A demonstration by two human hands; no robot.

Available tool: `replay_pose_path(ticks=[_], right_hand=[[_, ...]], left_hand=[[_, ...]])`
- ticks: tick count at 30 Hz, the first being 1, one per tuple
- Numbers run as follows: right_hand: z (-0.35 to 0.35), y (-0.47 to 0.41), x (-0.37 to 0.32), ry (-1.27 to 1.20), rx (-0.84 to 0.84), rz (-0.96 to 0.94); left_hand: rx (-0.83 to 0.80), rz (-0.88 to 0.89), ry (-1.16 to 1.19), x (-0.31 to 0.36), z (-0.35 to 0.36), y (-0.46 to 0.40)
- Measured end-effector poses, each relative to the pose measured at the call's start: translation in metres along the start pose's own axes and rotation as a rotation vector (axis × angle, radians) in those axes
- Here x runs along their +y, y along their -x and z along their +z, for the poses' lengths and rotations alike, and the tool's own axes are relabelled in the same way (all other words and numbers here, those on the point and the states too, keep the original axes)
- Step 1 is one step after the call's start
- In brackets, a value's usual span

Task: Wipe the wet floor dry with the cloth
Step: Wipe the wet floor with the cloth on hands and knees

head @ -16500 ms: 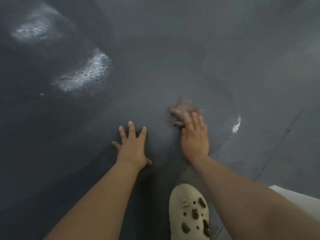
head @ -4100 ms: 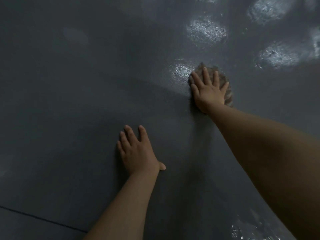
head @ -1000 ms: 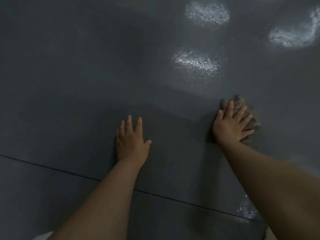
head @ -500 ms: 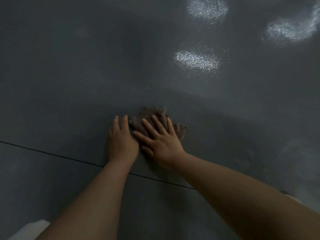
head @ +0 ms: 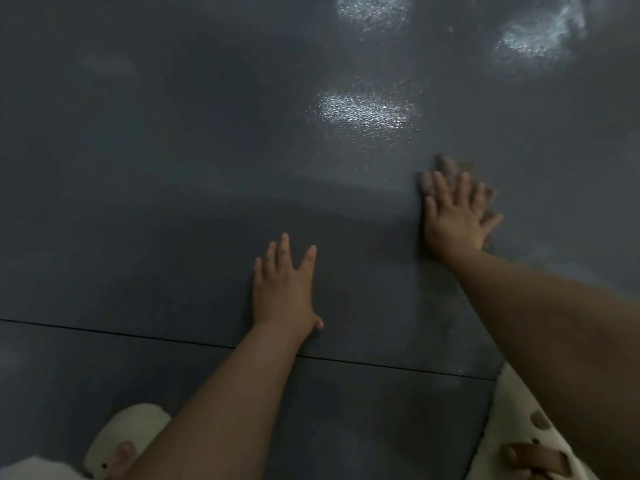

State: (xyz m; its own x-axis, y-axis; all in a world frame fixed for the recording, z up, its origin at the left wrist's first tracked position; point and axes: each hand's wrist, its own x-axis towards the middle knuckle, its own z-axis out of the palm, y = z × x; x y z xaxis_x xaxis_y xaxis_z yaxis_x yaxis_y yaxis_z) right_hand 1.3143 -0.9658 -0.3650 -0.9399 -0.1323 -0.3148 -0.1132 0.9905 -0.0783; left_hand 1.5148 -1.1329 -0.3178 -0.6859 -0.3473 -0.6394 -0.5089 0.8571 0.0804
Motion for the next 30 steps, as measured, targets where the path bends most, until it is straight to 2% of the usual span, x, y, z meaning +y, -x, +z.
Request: replay_pose_path(ticks=[3, 7, 10, 14, 19, 23, 26, 28, 30], right_hand=[[-0.003, 0.008, 0.031, -0.081, 0.004, 0.251], [0.005, 0.025, 0.014, -0.097, -0.002, 0.224], [0.016, 0.054, -0.011, -0.029, -0.011, 0.046], [0.038, 0.114, -0.029, 0.052, -0.110, -0.313], [0.069, 0.186, -0.011, 0.134, -0.093, -0.720], [0.061, 0.171, 0.010, 0.184, -0.078, -0.935], [0.048, 0.143, 0.031, 0.200, -0.125, -0.851], [0.040, 0.122, 0.052, 0.180, -0.072, -0.718], [0.030, 0.103, 0.084, 0.156, -0.062, -0.503]], left_hand=[[0.002, -0.013, -0.042, 0.007, 0.007, 0.003], [0.002, -0.015, -0.059, 0.009, 0.006, 0.003], [-0.020, -0.008, -0.067, 0.007, 0.004, 0.005], [-0.010, -0.013, -0.073, 0.004, 0.007, 0.009], [0.064, 0.007, -0.123, 0.012, 0.013, 0.019], [0.079, 0.026, -0.138, 0.030, 0.016, 0.024], [0.079, 0.046, -0.136, 0.044, 0.023, 0.031], [0.077, 0.062, -0.124, 0.055, 0.028, 0.035], [0.081, 0.076, -0.100, 0.066, 0.029, 0.037]])
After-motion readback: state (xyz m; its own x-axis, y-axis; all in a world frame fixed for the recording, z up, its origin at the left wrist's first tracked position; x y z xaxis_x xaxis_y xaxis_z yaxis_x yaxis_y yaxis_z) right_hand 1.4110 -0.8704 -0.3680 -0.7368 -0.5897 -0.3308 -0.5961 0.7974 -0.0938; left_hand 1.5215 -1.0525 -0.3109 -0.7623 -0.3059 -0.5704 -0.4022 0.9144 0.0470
